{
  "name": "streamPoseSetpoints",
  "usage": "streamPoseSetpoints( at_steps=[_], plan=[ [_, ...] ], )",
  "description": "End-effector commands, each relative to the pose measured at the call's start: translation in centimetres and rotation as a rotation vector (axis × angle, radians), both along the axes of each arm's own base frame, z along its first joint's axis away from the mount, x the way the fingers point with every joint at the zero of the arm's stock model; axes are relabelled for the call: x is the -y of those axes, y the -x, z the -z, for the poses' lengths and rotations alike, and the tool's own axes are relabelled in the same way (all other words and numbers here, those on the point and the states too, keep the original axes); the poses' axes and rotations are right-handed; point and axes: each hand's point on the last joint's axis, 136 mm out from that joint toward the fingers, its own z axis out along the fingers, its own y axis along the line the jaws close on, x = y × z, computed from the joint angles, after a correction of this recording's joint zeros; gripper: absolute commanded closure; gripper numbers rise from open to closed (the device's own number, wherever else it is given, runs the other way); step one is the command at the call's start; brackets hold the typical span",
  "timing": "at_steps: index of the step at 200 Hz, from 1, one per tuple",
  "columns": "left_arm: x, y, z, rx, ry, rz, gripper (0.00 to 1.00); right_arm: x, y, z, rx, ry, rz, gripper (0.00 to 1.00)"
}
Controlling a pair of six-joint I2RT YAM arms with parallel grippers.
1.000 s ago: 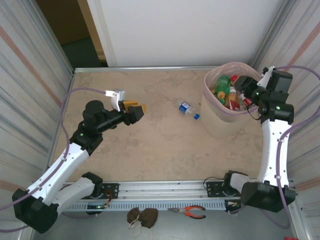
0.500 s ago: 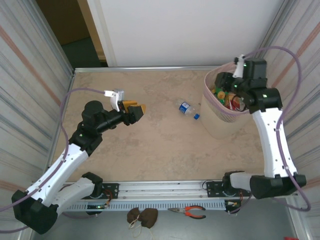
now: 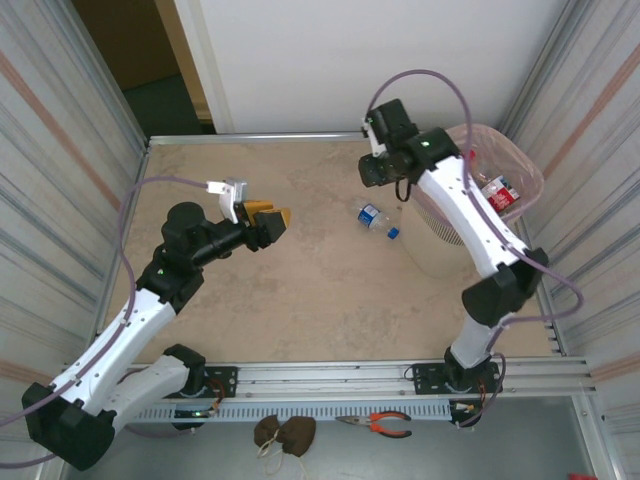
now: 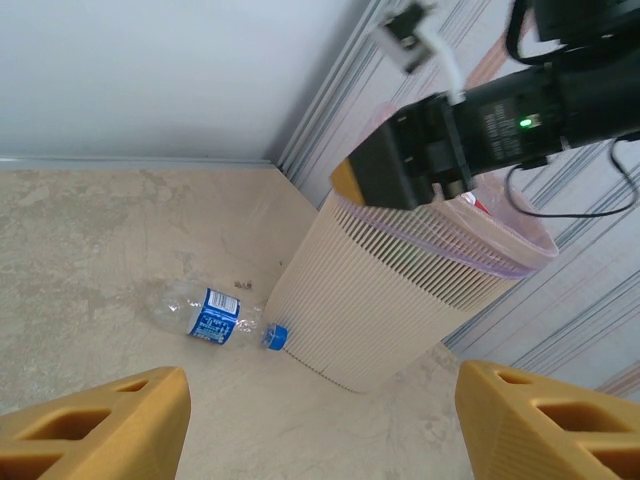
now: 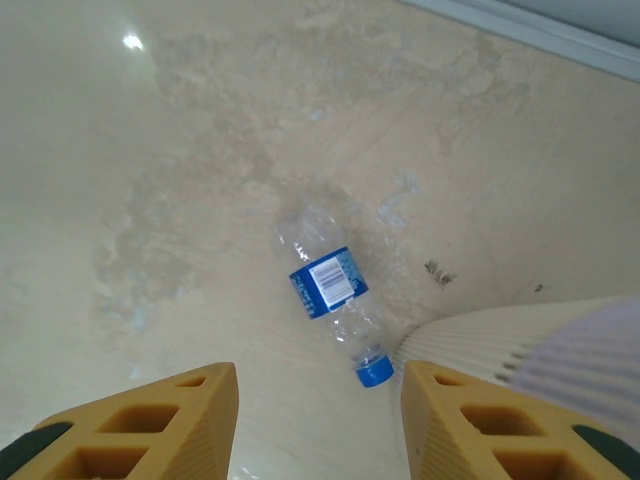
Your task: Put the plastic bottles in the bin
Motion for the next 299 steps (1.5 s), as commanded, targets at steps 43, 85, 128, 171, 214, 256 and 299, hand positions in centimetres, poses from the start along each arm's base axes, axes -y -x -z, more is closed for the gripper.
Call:
streamPoseSetpoints(
  at_steps=[43,85,128,171,214,256,299],
  plan=[
    [-0.9,0.3,-1.0,0.042,-0.016,-0.031,0.29,-0.6,-2.3,6.9,-0.14,0.336,-0.114,0.51],
    [-1.0,0.4,-0.8,0.035,-0.024,-0.035,0.29,-1.6,-4.2,11.3,-0.211,0.389,-0.144,0.49],
    [-1.1,0.4,-0.8,0.032,-0.026,-0.036,0.29,-2.5,-5.8,16.0,-0.265,0.421,-0.186,0.42],
    [-1.0,0.3,-0.8,0.027,-0.027,-0.035,0.29,-2.6,-6.6,20.1,-0.321,0.436,-0.201,0.32],
    [-1.0,0.2,-0.4,0.016,-0.025,-0.039,0.29,-1.4,-6.5,23.5,-0.399,0.464,-0.194,0.25],
    [-1.0,0.1,-0.3,0.011,-0.023,-0.039,0.29,-0.9,-6.0,25.4,-0.463,0.434,-0.189,0.3],
    [-1.0,0.2,-0.3,0.01,-0.022,-0.04,0.29,-1.2,-5.6,25.1,-0.476,0.388,-0.181,0.41]
  ],
)
